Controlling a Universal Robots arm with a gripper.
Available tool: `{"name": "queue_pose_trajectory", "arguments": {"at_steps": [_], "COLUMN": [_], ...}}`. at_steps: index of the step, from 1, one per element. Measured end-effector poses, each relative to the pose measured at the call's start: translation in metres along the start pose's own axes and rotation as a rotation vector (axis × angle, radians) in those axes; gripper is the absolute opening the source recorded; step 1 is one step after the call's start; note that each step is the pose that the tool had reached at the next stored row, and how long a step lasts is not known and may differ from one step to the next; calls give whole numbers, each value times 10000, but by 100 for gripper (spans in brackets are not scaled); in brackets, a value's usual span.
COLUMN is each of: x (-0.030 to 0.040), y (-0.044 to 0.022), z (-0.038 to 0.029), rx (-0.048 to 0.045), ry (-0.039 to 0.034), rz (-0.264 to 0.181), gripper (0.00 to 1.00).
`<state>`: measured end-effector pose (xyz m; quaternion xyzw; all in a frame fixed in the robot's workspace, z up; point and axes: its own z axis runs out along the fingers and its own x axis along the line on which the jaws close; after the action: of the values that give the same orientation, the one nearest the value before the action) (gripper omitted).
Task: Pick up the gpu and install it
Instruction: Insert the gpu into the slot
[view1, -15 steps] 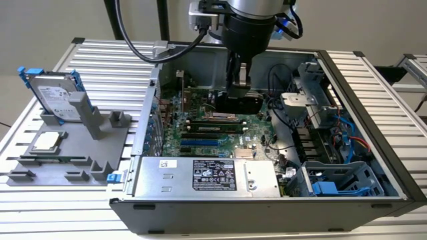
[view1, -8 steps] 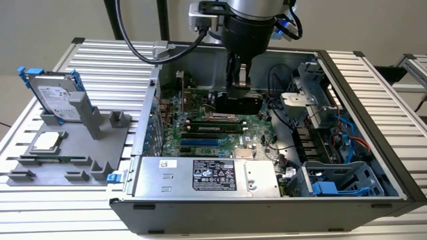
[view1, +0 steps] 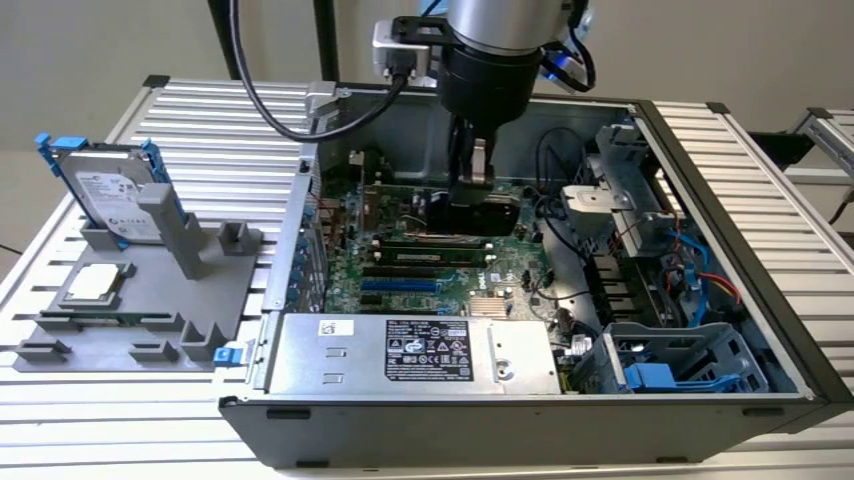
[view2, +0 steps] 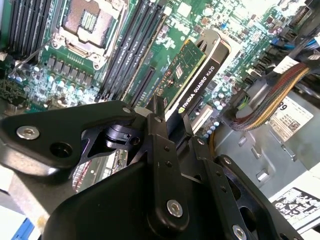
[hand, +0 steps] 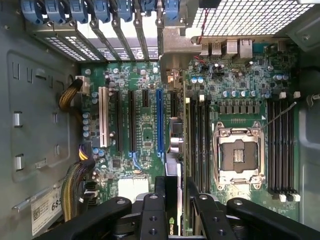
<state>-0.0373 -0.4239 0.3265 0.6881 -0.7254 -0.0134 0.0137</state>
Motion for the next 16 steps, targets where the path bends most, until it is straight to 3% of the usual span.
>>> {"name": "queue_pose_trajectory", "arguments": {"at_steps": [10,16], "x": [4,4], "y": [70,75], "z": [108,122], "rx": [0,1], "ry": [1,-4], "rz": [0,-1], "gripper": [0,0]}}
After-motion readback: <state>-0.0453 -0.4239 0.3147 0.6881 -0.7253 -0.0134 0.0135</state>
